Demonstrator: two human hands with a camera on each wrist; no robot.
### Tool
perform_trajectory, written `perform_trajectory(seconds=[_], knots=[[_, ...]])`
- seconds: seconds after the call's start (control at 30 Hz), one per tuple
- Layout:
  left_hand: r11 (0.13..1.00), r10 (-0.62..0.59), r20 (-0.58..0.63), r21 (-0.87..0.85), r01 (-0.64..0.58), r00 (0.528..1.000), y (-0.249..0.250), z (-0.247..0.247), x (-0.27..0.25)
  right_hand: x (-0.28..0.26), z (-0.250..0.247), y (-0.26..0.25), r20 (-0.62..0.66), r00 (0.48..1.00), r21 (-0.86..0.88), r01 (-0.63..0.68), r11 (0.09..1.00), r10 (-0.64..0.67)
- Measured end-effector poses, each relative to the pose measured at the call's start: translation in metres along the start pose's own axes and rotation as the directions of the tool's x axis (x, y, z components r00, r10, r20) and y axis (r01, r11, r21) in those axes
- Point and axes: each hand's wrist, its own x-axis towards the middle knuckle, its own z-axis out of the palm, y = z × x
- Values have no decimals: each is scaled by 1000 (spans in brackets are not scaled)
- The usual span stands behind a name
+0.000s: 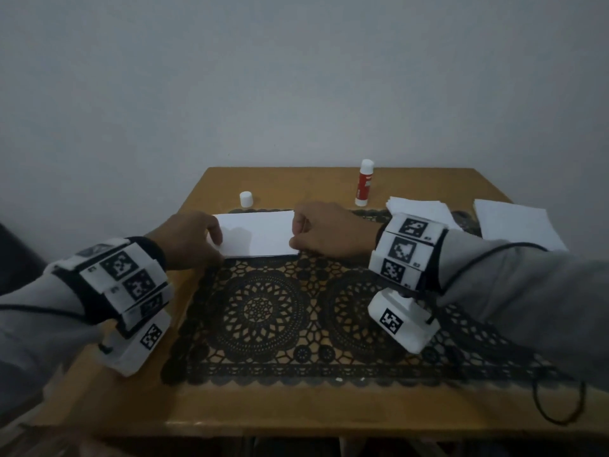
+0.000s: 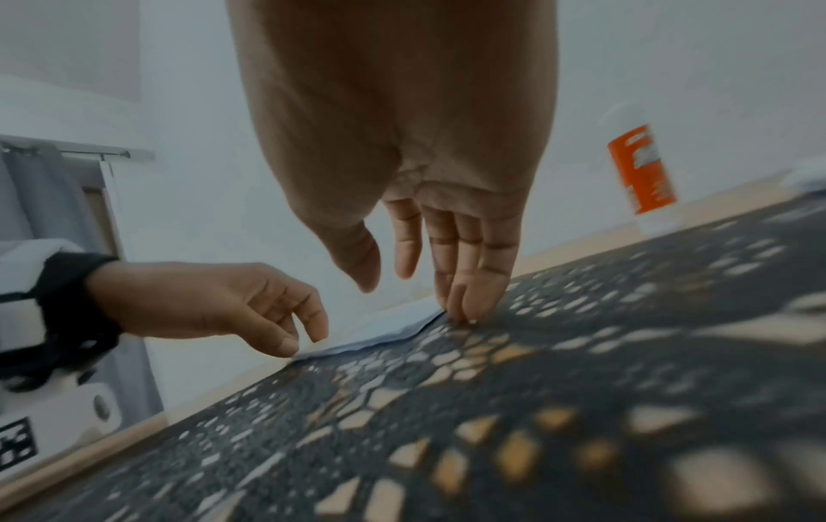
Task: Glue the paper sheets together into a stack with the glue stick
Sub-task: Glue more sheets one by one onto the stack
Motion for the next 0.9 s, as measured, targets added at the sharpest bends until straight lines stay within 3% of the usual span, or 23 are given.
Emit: perform_trajectory(seconds=[0.17, 0.33, 0.5, 0.67, 0.9], knots=[[996, 93, -138, 11, -92, 986, 18, -4, -9, -31, -29, 38, -162, 987, -103, -9, 995, -8], [946, 323, -136, 63, -317, 936, 64, 0, -20, -78, -56, 107, -356, 926, -210, -210, 955, 126], [863, 505, -96, 15, -506, 858, 135, 14, -16, -111, -66, 155, -399, 879, -206, -363, 909, 261], [778, 628, -21, 2, -628, 778, 203, 36, -2, -110, -64, 162, -428, 861, -119, -353, 928, 273], [748, 653, 63, 109, -655, 755, 253, 61, 23, -107, -63, 160, -442, 849, -122, -377, 918, 290]])
